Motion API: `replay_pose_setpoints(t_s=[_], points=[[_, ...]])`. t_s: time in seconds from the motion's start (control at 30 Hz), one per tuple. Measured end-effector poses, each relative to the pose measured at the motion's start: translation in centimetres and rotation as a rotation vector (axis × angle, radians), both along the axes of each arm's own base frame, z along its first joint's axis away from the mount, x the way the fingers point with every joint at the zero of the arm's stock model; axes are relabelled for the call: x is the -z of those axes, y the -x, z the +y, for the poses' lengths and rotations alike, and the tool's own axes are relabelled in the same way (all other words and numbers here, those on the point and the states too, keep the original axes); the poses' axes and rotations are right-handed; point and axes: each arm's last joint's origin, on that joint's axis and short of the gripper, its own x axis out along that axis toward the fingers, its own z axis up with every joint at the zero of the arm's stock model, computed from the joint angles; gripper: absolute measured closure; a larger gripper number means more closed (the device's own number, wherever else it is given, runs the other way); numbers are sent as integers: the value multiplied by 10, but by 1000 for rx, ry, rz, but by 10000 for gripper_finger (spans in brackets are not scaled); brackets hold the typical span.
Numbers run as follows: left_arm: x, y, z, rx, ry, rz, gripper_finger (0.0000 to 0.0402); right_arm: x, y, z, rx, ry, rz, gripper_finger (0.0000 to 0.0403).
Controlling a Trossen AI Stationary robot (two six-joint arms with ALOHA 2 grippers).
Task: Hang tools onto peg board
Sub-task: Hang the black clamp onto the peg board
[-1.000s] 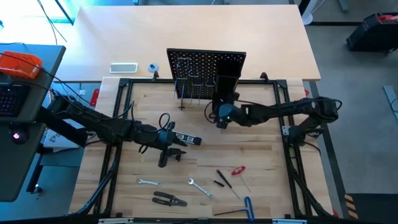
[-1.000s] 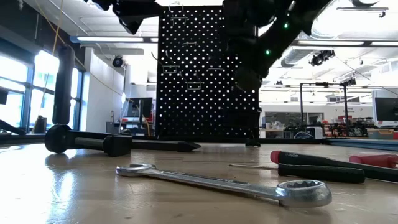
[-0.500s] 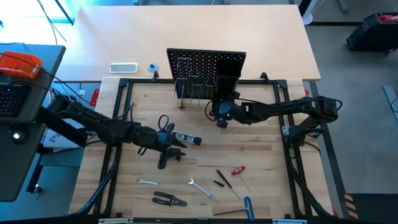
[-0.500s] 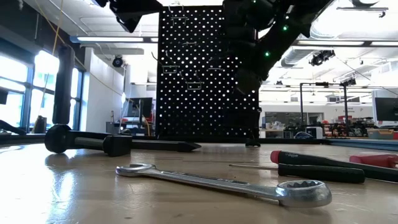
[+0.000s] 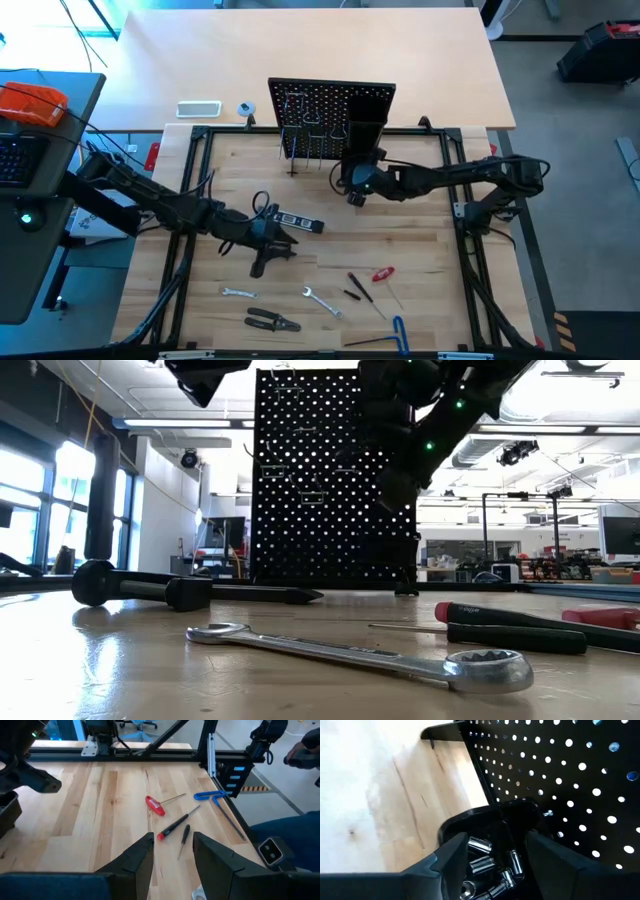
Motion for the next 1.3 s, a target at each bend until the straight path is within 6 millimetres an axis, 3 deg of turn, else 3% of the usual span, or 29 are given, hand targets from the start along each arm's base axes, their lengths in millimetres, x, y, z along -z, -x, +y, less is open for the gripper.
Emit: replay_pose_setpoints(t_s=[0.4,0.67,0.93,1.3], points=[[22,13,-16,14,22,219,273,0,-4,47,-155,7,6,203],[55,19,-34,-6,-34,441,273,0,-2,87,-264,-21,-11,203],[91,31,-38,-196,-148,669,273,2,5,117,-325,-54,-6,203],[94,33,-42,-220,-170,668,273,7,18,144,-315,-77,16,203]])
